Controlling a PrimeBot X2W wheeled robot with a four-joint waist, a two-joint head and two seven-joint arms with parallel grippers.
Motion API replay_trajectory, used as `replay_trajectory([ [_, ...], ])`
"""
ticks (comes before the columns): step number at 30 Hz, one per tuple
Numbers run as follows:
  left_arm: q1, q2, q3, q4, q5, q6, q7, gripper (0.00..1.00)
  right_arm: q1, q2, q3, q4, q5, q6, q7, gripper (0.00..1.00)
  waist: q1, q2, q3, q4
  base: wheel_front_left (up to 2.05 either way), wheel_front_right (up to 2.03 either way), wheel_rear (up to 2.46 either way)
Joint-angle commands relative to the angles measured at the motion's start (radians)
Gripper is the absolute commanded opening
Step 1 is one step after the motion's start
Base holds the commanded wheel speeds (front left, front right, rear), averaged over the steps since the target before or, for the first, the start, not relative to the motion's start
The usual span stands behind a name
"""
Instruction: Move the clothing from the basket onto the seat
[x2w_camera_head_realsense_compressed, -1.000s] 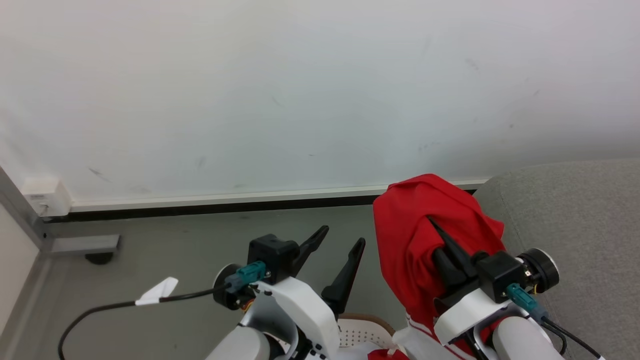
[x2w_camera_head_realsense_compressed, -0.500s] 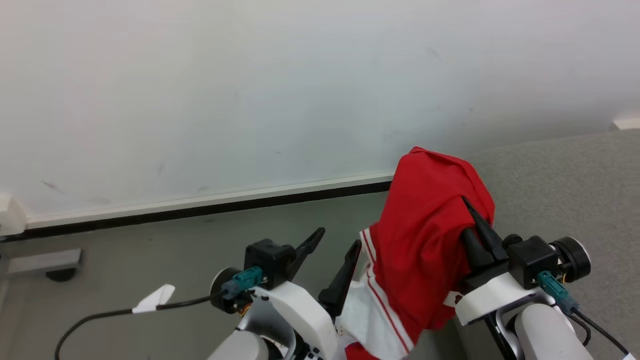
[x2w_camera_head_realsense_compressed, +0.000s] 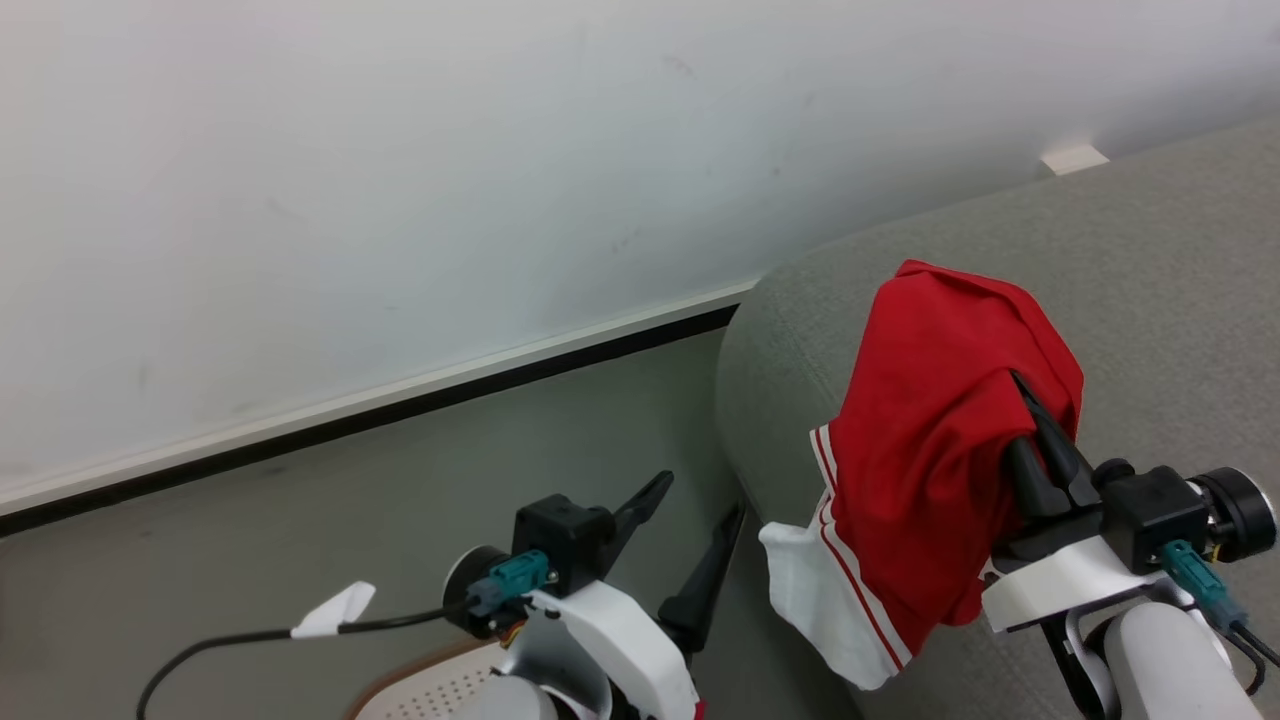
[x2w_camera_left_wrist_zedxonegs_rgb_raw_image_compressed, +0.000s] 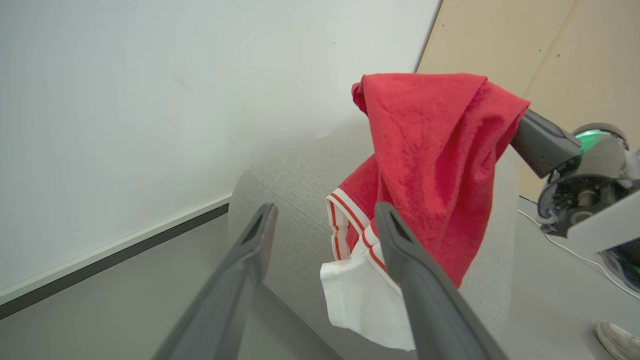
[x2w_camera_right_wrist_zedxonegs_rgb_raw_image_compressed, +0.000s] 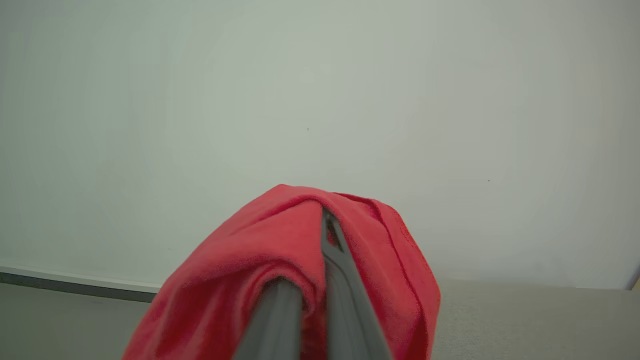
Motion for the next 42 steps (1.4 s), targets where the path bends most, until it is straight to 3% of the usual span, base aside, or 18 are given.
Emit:
replay_trajectory([
  [1, 0.005, 0.001, -0.004, 0.004, 0.011, -0.004, -0.012, 1.0, 0.015, -0.011, -0.011, -0.015, 0.005, -0.002, -0.003, 0.0, -0.0001, -0.0001, 0.02, -0.042, 0.0, 0.0, 0.0],
  [10, -0.003, -0.007, -0.042, 0.008, 0.022, -0.009, -0.003, 1.0, 0.076, -0.051, -0.09, -0.079, 0.02, -0.003, -0.003, 0.0, -0.0001, -0.0001, 0.057, -0.11, 0.0, 0.0, 0.0],
  [19, -0.087, 0.004, -0.072, -0.022, 0.057, -0.025, 0.032, 1.0, 0.032, -0.016, -0.192, -0.114, 0.036, -0.003, -0.003, 0.0, -0.0001, -0.0001, 0.186, -0.096, 0.0, 0.0, 0.0],
  [25, -0.203, 0.025, -0.083, -0.049, 0.098, -0.058, 0.073, 1.0, -0.136, -0.002, -0.316, -0.088, 0.052, -0.003, -0.003, 0.0, -0.0001, -0.0001, 0.357, -0.044, 0.0, 0.0, 0.0],
  [29, -0.309, 0.029, -0.088, -0.066, 0.128, -0.083, 0.102, 1.0, -0.293, -0.045, -0.411, -0.048, 0.019, -0.003, -0.003, 0.0, -0.0001, -0.0001, 0.496, 0.009, 0.0, 0.0, 0.0],
  [30, -0.382, 0.033, -0.085, -0.075, 0.15, -0.099, 0.113, 1.0, -0.418, -0.087, -0.48, 0.006, 0.005, -0.003, -0.003, 0.0, -0.0001, -0.0001, 0.589, 0.042, 0.0, 0.0, 0.0],
  [42, -0.535, -0.003, -0.08, -0.053, 0.167, -0.108, 0.087, 1.0, -0.767, -0.223, -0.748, 0.313, -0.092, -0.003, 0.009, 0.0, -0.0001, -0.0001, 0.809, 0.165, 0.0, 0.0, 0.0],
])
